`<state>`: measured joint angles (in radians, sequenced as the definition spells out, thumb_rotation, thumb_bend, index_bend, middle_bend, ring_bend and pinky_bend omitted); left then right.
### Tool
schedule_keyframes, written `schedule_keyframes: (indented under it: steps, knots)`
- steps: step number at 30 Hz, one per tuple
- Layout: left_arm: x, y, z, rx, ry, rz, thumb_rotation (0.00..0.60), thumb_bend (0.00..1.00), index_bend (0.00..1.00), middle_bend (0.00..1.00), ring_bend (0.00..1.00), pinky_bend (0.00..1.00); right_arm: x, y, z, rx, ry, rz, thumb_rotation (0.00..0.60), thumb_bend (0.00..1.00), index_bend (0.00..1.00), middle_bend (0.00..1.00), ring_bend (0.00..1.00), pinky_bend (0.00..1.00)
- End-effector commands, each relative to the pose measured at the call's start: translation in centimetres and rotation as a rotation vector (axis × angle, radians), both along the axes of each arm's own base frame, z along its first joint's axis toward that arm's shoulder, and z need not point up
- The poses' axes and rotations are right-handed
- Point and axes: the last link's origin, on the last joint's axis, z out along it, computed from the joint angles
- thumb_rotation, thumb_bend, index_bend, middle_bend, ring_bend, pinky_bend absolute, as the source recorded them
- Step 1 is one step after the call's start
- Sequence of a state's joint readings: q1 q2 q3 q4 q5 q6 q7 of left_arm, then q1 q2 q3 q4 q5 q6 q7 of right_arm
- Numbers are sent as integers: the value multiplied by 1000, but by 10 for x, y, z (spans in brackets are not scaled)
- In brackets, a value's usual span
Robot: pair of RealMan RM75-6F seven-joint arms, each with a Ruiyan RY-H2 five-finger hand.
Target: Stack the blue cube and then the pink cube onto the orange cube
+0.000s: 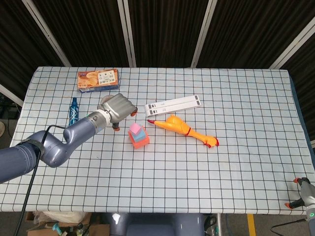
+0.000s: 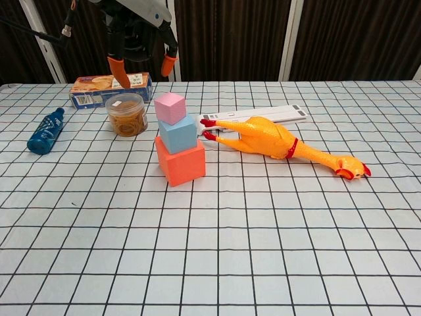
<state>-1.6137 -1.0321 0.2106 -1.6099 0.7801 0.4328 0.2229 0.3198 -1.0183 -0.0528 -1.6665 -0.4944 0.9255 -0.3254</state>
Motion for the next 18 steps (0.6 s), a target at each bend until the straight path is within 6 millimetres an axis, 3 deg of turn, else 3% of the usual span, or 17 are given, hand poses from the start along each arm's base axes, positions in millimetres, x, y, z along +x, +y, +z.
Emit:
schedule_keyframes:
  steps: [1,18]
  knots:
    - [-3,-3,2,-9,-12,13,600,198,338,750,757,895,0,0,0,-1,0,0,600,122,210,88,241,264]
    - [-23,-6,-9,-55,12,56,600,198,313,751,758,895,0,0,0,1,-4,-1,600,122,210,87,241,263]
